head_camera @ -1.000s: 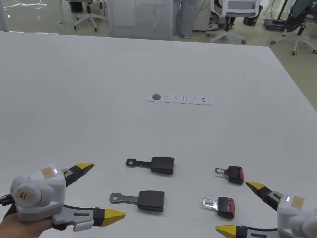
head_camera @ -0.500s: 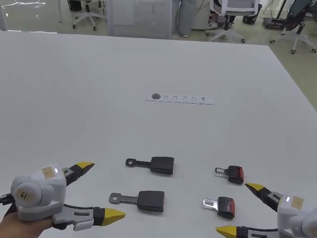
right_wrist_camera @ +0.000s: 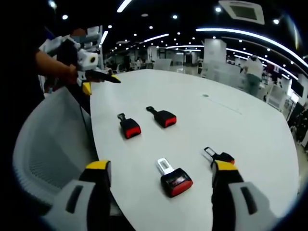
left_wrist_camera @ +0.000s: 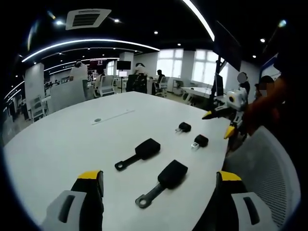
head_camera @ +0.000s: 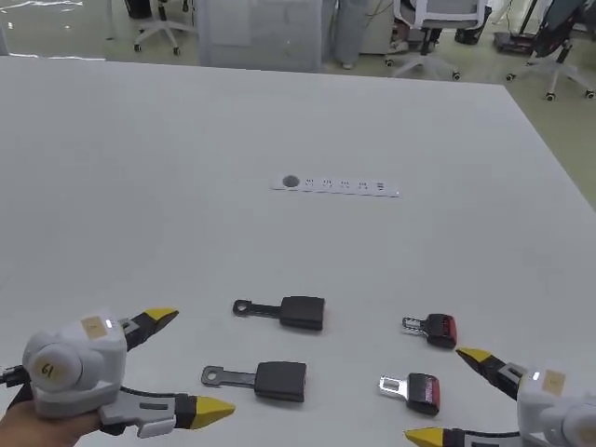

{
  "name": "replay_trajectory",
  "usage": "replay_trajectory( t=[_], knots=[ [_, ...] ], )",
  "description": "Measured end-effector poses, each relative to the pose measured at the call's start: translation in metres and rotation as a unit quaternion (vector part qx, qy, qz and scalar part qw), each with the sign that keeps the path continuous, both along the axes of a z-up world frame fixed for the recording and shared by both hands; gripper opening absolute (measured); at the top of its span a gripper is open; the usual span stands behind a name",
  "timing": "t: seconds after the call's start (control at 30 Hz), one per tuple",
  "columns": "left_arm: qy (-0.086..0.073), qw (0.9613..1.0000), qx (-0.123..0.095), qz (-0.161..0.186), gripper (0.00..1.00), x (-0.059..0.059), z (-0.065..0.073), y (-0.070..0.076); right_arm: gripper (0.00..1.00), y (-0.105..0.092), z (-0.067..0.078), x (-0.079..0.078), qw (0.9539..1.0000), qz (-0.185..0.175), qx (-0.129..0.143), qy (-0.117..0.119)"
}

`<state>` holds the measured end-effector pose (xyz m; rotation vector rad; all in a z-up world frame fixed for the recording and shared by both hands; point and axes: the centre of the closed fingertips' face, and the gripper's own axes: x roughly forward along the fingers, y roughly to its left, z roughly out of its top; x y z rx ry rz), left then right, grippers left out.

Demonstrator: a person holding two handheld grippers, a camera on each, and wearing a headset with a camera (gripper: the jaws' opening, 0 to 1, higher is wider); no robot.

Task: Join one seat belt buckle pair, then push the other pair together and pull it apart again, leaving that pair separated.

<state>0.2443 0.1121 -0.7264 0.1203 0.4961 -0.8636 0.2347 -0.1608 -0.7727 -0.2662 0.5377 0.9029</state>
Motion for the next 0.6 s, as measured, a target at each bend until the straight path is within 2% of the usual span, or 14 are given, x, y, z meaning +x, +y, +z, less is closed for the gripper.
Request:
replay_trajectory(
  t=[0.37,0.47,0.6],
  knots=[
    [0.009,0.9998,0.009,-0.014,0.97,0.004,-0.014,-0.005,0.85,-0.005,-0.008,0.002,0.9999,0.008,-0.007,0.013],
    [0.005,0.9997,0.009,-0.023,0.95,0.005,-0.014,-0.01,0.84,-0.007,-0.011,0.003,0.9997,0.012,-0.012,0.017],
    [0.011,0.9993,0.018,-0.03,0.95,0.006,-0.018,-0.015,0.82,-0.008,-0.015,0.005,0.9994,0.02,-0.02,0.022]
  ],
)
